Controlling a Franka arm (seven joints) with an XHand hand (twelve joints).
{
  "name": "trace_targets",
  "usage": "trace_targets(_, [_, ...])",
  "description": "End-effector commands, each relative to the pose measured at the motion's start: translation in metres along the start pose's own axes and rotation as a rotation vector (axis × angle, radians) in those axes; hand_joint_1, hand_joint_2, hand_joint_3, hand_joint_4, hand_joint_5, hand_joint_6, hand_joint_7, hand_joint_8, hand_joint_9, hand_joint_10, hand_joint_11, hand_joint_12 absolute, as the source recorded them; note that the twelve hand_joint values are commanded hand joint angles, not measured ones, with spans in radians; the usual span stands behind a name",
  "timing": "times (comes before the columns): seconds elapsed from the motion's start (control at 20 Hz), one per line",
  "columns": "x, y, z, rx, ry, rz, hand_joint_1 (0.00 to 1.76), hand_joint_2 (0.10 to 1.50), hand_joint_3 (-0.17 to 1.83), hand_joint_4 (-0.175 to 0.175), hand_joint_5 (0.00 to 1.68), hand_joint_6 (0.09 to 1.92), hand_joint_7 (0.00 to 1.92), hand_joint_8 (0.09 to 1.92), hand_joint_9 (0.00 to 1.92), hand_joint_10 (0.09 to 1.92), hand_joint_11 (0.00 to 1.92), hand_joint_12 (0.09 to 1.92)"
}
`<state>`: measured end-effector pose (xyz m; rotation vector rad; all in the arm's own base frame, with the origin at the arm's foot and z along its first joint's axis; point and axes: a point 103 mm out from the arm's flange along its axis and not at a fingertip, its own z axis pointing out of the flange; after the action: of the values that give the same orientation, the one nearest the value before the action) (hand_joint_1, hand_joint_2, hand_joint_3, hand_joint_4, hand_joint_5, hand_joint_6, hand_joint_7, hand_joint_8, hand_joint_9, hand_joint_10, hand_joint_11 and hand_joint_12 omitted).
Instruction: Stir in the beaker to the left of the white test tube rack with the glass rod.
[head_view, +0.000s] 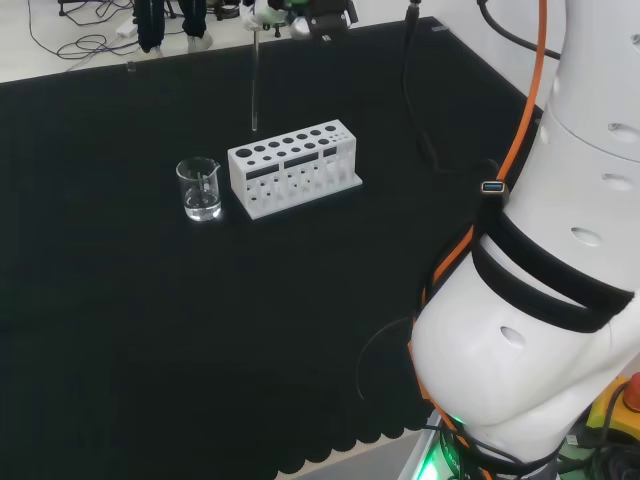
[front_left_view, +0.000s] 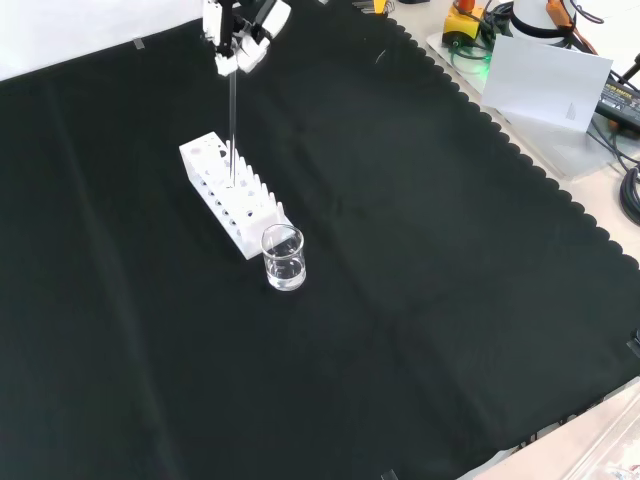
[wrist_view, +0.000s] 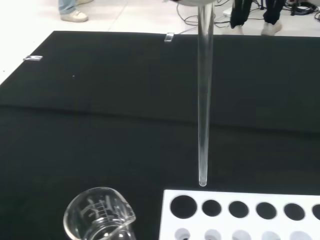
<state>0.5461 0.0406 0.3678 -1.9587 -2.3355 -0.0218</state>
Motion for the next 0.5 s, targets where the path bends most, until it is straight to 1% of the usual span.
trace_targets(0.05, [0.044, 0.005, 0.000, 0.006, 0.004, -0.081, 1.23, 1.04, -0.17, -0.175, 1.37, 0.36, 1.51, 0.95, 1.78, 0.57, 1.78, 0.67])
trace_targets(0.1, [0.047, 0.004, 0.000, 0.008, -0.012, -0.073, 1.23, 1.04, -0.17, -0.175, 1.37, 0.36, 1.51, 0.95, 1.78, 0.57, 1.78, 0.67])
trace_targets(0.15, [0.051, 0.001, -0.003, 0.006, -0.003, -0.089, 1.23, 1.04, -0.17, -0.175, 1.37, 0.36, 1.51, 0.95, 1.78, 0.57, 1.78, 0.67])
trace_targets(0.2, [0.054, 0.000, -0.002, 0.020, -0.020, -0.077, 1.23, 1.04, -0.17, -0.175, 1.37, 0.36, 1.51, 0.95, 1.78, 0.57, 1.78, 0.67])
trace_targets(0.25, [0.059, 0.002, -0.001, 0.029, -0.029, -0.081, 1.23, 1.04, -0.17, -0.175, 1.37, 0.36, 1.51, 0.95, 1.78, 0.57, 1.78, 0.67])
trace_targets(0.35, [0.072, 0.005, 0.002, 0.035, -0.030, -0.101, 1.23, 1.04, -0.17, -0.175, 1.37, 0.36, 1.52, 0.95, 1.78, 0.57, 1.78, 0.67])
trace_targets(0.5, [0.084, 0.007, 0.006, 0.034, -0.015, -0.133, 1.23, 1.04, -0.17, -0.175, 1.37, 0.36, 1.52, 0.95, 1.78, 0.57, 1.78, 0.67])
